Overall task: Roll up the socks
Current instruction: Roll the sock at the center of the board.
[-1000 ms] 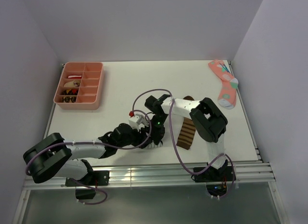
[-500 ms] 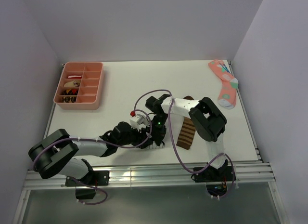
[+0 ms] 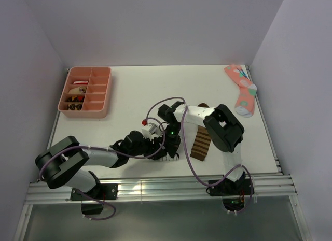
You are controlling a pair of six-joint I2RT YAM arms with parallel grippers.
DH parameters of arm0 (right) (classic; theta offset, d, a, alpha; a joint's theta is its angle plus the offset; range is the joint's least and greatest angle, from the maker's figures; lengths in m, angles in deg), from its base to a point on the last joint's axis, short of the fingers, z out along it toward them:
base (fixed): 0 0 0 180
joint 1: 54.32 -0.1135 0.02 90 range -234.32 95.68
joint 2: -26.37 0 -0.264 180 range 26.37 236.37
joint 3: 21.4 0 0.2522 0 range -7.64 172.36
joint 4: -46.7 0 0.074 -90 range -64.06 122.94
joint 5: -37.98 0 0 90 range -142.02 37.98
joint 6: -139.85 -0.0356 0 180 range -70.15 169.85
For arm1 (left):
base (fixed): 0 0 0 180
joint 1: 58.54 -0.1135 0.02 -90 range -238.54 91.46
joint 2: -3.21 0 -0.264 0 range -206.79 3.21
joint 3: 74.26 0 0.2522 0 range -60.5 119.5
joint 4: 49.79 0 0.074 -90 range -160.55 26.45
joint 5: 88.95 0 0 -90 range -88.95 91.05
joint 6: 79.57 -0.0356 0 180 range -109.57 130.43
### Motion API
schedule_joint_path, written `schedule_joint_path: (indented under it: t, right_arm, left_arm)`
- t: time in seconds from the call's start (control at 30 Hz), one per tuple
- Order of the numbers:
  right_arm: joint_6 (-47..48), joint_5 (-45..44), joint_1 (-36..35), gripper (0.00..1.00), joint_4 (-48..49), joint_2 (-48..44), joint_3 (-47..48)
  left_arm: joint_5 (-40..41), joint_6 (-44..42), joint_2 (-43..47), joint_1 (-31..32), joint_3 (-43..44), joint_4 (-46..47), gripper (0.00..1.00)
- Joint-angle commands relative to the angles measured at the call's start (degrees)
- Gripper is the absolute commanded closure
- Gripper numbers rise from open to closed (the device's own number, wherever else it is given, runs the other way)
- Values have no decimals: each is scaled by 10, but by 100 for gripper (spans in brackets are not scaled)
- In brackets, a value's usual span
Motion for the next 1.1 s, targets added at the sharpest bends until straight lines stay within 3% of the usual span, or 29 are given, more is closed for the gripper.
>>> schedule_joint_path:
  t: [0.0, 0.43, 0.53, 0.83, 1.07]
  right_arm:
    - [77, -150, -20, 90, 59, 55, -44]
    - [58, -165, -20, 91, 71, 62, -41]
    - [53, -166, -20, 91, 75, 62, -41]
    - [38, -172, -20, 90, 87, 55, -47]
    - [19, -171, -15, 88, 98, 46, -54]
  left_arm:
    - [-39, 16, -29, 14, 15, -46, 45]
    - [-83, 41, -72, 15, 18, -28, 50]
    - [-94, 49, -82, 15, 19, -17, 57]
    - [-98, 83, -91, 15, 19, 0, 100]
    - [-72, 107, -71, 15, 17, -15, 100]
